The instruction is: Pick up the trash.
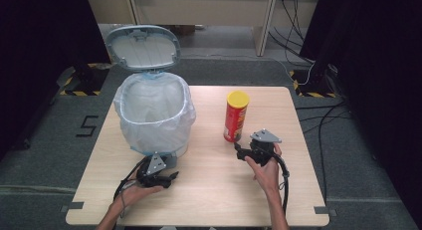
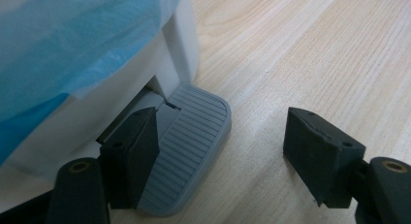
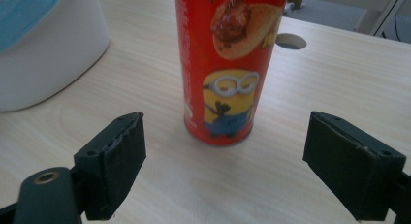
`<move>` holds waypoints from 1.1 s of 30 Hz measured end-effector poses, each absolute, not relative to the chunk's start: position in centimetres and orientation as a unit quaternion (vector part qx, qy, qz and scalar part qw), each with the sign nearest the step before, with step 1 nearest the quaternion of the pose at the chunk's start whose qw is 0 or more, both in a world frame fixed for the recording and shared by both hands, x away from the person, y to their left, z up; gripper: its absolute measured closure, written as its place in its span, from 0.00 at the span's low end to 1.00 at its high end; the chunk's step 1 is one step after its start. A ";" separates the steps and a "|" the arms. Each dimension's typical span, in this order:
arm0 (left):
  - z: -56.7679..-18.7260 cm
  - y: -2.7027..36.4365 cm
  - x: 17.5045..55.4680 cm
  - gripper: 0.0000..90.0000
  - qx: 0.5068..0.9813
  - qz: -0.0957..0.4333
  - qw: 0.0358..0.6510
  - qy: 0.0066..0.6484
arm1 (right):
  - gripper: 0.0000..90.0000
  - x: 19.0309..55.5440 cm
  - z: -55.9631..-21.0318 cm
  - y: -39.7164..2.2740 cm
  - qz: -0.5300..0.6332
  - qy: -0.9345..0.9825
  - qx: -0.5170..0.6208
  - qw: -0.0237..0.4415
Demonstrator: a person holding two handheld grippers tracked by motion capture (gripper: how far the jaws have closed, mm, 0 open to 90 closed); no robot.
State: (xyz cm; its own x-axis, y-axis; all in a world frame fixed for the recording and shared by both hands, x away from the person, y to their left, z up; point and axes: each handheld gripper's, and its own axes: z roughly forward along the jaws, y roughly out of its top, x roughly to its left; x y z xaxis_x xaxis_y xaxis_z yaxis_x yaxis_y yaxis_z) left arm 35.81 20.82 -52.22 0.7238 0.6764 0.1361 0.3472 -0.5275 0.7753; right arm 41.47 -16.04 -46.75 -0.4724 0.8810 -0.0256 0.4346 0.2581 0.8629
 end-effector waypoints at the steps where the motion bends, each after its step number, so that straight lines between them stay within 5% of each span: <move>1: -52.2 20.8 35.8 0.31 0.847 0.216 0.380 0.302 | 0.17 41.8 -46.7 -15.8 0.423 0.747 0.437 0.268; 33: -52.2 20.8 35.8 0.31 0.847 0.216 0.381 0.301 | 0.21 48.3 -48.7 -12.6 0.424 0.743 0.442 0.272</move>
State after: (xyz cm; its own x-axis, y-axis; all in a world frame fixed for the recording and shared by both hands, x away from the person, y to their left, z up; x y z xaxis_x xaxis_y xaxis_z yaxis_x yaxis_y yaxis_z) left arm 35.81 20.85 -52.22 0.7258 0.6742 0.1366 0.3455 -0.5290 0.7751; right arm 48.31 -12.55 -48.72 -0.4625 0.8862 -0.0286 0.4255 0.2502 0.8697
